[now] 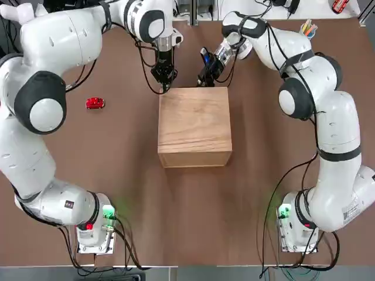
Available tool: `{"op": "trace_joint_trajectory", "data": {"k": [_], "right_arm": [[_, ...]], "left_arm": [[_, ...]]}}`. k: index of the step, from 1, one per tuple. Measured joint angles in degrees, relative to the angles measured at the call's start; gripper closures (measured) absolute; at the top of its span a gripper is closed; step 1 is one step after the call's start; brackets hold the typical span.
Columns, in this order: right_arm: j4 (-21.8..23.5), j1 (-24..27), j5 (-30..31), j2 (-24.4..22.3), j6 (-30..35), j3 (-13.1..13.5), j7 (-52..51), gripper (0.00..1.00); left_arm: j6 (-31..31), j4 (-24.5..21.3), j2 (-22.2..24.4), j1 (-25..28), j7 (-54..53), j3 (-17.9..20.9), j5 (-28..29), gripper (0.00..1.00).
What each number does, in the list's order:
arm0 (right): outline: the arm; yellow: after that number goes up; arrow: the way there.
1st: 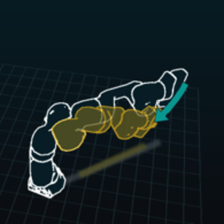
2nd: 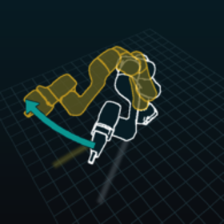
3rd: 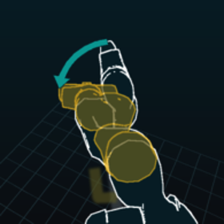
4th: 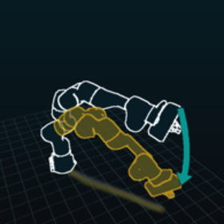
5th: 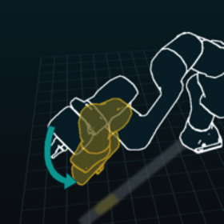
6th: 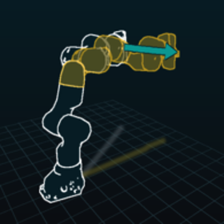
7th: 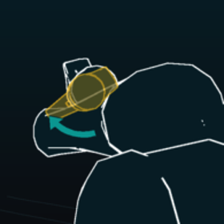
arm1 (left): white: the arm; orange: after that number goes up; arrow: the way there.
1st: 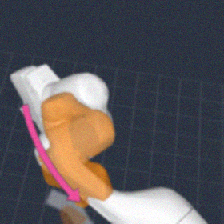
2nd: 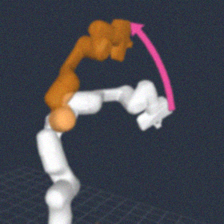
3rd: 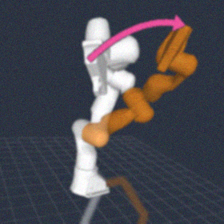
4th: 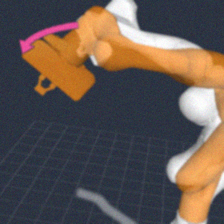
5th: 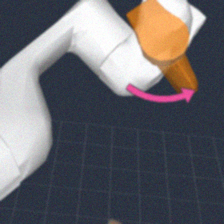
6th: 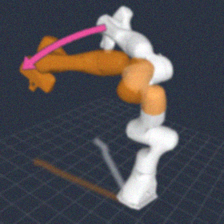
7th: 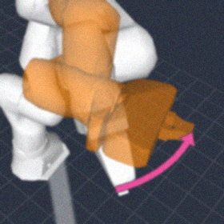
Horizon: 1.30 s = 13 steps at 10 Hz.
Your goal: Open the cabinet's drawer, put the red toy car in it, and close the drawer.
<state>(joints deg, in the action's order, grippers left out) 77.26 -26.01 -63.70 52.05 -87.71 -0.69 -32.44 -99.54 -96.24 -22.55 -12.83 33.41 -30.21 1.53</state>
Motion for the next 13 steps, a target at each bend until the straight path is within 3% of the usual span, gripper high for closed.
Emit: {"op": "trace_joint_trajectory", "data": {"k": [1, 2, 5, 7, 13], "right_arm": [[-0.02, 0.01, 0.00, 0.00, -0.09, 0.51, 0.45, 0.15], [-0.08, 0.03, -0.02, 0.00, -0.10, 1.17, 0.78, 0.26], [-0.43, 0.17, -0.41, -0.05, 0.35, 1.41, 1.30, 0.39], [-0.86, 0.33, -0.65, -0.10, 0.82, 1.41, 1.67, 0.53], [-1.03, 0.38, -0.52, 0.13, 0.76, 1.51, 2.31, 0.64]], "left_arm": [[0.00, 0.00, 0.00, 0.00, 0.00, 0.00, 0.00, 0.99], [0.00, 0.01, -0.01, 0.00, 0.00, 0.00, 0.00, 0.99], [0.00, 0.03, -0.03, 0.00, 0.00, 0.00, 0.00, 0.99], [0.00, 0.05, -0.04, 0.00, 0.00, 0.00, 0.00, 0.99], [0.00, 0.06, -0.04, 0.00, 0.00, 0.00, 0.00, 0.99]]}}
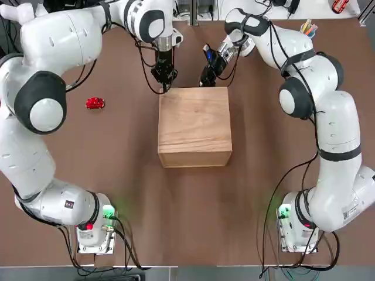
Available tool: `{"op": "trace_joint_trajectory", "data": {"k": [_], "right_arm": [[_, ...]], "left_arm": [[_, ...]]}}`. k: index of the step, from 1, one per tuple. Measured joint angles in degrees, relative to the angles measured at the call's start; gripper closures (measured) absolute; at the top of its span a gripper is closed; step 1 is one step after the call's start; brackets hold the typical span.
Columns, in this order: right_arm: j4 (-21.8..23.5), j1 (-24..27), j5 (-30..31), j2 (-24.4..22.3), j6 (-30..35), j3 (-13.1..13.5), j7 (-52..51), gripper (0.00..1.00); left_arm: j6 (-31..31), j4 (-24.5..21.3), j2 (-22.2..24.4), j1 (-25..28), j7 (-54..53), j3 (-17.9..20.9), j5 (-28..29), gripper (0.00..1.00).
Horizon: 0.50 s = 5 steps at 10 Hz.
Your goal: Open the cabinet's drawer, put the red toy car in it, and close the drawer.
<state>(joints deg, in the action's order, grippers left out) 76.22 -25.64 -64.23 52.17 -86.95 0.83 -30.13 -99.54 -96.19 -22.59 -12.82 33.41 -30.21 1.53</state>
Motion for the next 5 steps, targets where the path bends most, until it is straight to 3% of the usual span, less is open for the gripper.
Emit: {"op": "trace_joint_trajectory", "data": {"k": [2, 5], "right_arm": [[-0.17, 0.02, -0.24, -0.08, 0.32, -0.06, 0.08, 0.72], [-0.42, 0.02, -0.18, -0.06, 0.12, -0.05, 0.89, 0.72]], "left_arm": [[0.00, 0.00, 0.00, 0.00, 0.00, 0.00, 0.00, 0.99], [0.00, 0.00, 0.00, 0.00, 0.00, 0.00, 0.00, 0.99]]}}
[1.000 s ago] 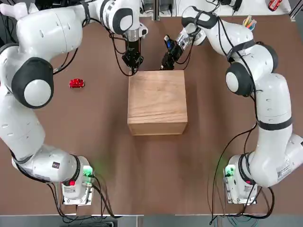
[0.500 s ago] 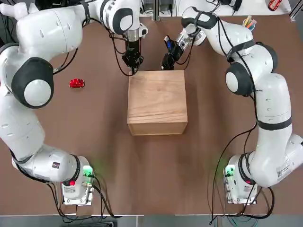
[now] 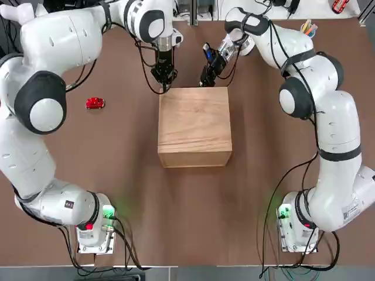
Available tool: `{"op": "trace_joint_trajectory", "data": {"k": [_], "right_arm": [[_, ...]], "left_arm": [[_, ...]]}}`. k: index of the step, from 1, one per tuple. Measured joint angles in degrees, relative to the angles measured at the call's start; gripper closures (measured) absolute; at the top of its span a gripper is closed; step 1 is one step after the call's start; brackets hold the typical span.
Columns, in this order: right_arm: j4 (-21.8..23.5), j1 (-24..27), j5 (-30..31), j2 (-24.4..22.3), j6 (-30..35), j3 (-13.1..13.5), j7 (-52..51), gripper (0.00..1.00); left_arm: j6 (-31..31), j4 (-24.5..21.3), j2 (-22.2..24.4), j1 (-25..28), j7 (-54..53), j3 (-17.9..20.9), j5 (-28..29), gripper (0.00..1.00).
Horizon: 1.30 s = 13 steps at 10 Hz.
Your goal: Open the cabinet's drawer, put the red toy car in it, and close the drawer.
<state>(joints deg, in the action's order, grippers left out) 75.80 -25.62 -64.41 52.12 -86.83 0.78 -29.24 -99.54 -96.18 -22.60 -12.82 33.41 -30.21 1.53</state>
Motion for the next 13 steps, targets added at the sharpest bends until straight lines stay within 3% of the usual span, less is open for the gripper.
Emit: {"op": "trace_joint_trajectory", "data": {"k": [13], "right_arm": [[-4.41, 0.84, 0.06, 0.01, -14.39, 0.19, 5.15, 0.72]], "left_arm": [[0.01, 0.08, -0.03, 0.04, 0.01, 0.03, 0.00, 0.99]]}}
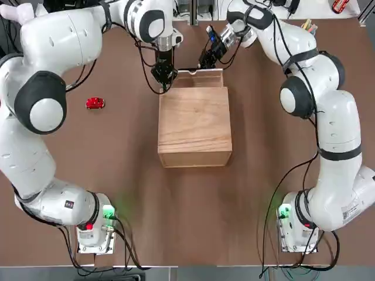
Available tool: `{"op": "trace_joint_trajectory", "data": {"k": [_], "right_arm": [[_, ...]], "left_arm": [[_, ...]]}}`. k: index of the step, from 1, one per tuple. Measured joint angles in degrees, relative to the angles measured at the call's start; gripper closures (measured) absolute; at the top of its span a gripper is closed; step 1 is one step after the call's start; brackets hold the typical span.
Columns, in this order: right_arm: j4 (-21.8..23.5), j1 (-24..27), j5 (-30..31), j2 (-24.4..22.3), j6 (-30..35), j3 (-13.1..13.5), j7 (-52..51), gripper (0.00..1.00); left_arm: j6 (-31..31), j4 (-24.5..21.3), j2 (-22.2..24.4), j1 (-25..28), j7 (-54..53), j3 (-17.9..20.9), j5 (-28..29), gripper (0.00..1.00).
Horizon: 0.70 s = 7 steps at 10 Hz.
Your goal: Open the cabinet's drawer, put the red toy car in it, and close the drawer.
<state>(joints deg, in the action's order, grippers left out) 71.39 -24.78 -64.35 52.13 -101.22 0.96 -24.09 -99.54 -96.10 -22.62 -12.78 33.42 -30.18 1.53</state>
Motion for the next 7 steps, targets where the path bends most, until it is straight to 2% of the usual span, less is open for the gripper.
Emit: {"op": "trace_joint_trajectory", "data": {"k": [7], "right_arm": [[-0.19, 0.02, 0.01, 0.06, -1.54, 0.00, 0.64, 0.70]], "left_arm": [[-0.04, 0.12, -0.04, 0.27, 0.00, 0.17, 0.00, 0.99]]}}
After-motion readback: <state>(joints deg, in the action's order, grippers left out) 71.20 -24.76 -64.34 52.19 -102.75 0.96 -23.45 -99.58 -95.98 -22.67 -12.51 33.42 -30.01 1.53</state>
